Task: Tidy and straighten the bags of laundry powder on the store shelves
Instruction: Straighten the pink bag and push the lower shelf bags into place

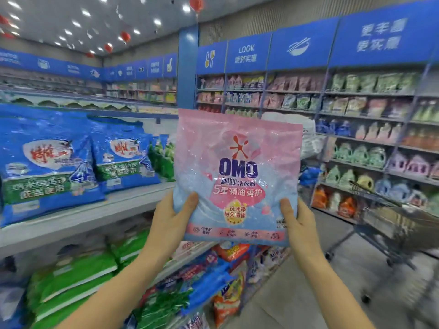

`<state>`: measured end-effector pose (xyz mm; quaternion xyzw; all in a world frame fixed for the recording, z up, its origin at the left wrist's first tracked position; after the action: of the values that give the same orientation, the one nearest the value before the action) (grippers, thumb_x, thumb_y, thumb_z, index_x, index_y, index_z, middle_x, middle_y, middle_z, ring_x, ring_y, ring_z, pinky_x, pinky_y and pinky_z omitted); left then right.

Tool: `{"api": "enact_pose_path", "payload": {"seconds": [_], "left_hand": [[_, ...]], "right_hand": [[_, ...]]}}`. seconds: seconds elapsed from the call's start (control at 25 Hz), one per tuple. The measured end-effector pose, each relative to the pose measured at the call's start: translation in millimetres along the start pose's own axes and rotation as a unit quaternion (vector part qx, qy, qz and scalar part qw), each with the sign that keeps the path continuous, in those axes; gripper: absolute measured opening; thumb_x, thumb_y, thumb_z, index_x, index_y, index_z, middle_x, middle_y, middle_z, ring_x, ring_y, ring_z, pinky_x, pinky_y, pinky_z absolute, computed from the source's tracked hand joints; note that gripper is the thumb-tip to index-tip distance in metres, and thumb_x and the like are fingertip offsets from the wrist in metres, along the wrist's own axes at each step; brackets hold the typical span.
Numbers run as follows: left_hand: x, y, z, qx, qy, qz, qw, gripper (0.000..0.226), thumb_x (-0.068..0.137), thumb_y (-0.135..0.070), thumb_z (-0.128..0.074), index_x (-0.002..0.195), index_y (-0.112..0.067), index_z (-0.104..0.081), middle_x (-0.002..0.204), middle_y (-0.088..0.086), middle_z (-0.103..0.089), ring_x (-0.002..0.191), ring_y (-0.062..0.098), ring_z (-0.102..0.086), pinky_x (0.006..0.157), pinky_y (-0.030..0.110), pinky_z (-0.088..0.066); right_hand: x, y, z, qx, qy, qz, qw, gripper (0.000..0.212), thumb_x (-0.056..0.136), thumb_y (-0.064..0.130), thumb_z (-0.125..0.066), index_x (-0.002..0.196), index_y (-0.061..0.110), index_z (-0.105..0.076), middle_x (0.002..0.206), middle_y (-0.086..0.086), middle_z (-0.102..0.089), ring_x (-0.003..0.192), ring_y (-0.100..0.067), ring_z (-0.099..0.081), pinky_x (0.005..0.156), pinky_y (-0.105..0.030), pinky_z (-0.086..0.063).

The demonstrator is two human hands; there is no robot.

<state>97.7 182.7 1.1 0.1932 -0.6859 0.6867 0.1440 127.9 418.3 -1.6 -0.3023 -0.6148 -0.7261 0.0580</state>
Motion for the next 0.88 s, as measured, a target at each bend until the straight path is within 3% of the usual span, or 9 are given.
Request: {"api": "enact_pose_path", "payload": {"seconds": [0.08,0.2,0.36,0.56,0.64,0.76,0.88], "left_hand": [[15,17,-44,-0.013,0.034,0.010,0.999,0.010,0.088,-0.034,-0.054,0.091,-0.028,-0.060,0.088,-0.011,-0.069,0.076,0.002,-0.067,0.063,0.014,-0.049],[48,48,-113,-0.033,0.082,0.023,0.996,0.014,0.089,-0.034,-0.053,0.094,-0.025,-0.062,0.089,-0.008,-0.071,0.077,0.005,-0.069,0.063,0.017,-0.052],[113,92,-200,-0.049,0.119,0.034,0.991,0.014,0.092,-0.031,-0.051,0.092,-0.023,-0.062,0.087,-0.007,-0.070,0.071,0.001,-0.067,0.059,0.013,-0.048],[215,128,-300,-0.037,0.140,0.056,0.988,0.025,0.096,-0.035,-0.043,0.094,-0.019,-0.062,0.095,0.000,-0.067,0.089,0.015,-0.063,0.078,0.030,-0.047],[243,136,-338,-0.036,0.148,0.065,0.986,0.024,0.097,-0.034,-0.041,0.088,-0.020,-0.058,0.088,-0.004,-0.062,0.079,0.008,-0.058,0.071,0.022,-0.044],[278,153,-393,-0.047,0.144,0.071,0.986,0.028,0.099,-0.030,-0.039,0.079,-0.021,-0.057,0.079,-0.005,-0.058,0.070,0.006,-0.054,0.063,0.019,-0.040],[314,178,-449,-0.054,0.128,0.077,0.987,0.031,0.099,-0.029,-0.039,0.077,-0.017,-0.058,0.078,0.000,-0.061,0.070,0.011,-0.056,0.066,0.023,-0.042]], "right_hand": [[17,-24,34,-0.018,-0.032,-0.011,0.999,0.025,0.089,0.033,-0.047,0.106,0.019,-0.059,0.101,0.006,-0.066,0.084,0.005,-0.063,0.069,-0.009,-0.049],[54,-67,78,-0.030,-0.072,-0.036,0.996,0.031,0.079,0.046,-0.047,0.102,0.029,-0.059,0.106,0.004,-0.068,0.094,-0.011,-0.065,0.082,-0.028,-0.053],[135,-120,126,-0.043,-0.088,-0.049,0.994,0.015,0.091,0.032,-0.047,0.096,0.026,-0.059,0.095,0.003,-0.069,0.077,-0.006,-0.068,0.063,-0.017,-0.053],[248,-179,179,-0.050,-0.123,-0.054,0.990,0.017,0.093,0.031,-0.046,0.102,0.025,-0.059,0.104,0.000,-0.067,0.095,-0.017,-0.065,0.075,-0.024,-0.054],[282,-200,199,-0.051,-0.134,-0.059,0.988,0.015,0.094,0.030,-0.046,0.099,0.025,-0.059,0.103,-0.002,-0.067,0.094,-0.014,-0.065,0.079,-0.028,-0.054],[333,-235,229,-0.038,-0.131,-0.061,0.989,0.015,0.096,0.024,-0.044,0.102,0.022,-0.058,0.099,0.004,-0.066,0.077,0.004,-0.065,0.062,-0.010,-0.050],[388,-269,261,-0.036,-0.118,-0.061,0.990,0.018,0.095,0.027,-0.044,0.107,0.022,-0.057,0.106,-0.001,-0.065,0.092,-0.012,-0.064,0.072,-0.017,-0.052]]}}
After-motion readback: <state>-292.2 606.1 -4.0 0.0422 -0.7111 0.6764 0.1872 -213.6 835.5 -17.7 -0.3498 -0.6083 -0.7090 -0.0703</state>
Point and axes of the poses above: each hand's wrist, its own x-axis towards the middle knuckle, its own z-axis out of the back of the hand, y = z × x, the point moved 3 cm from there along x, towards the middle knuckle
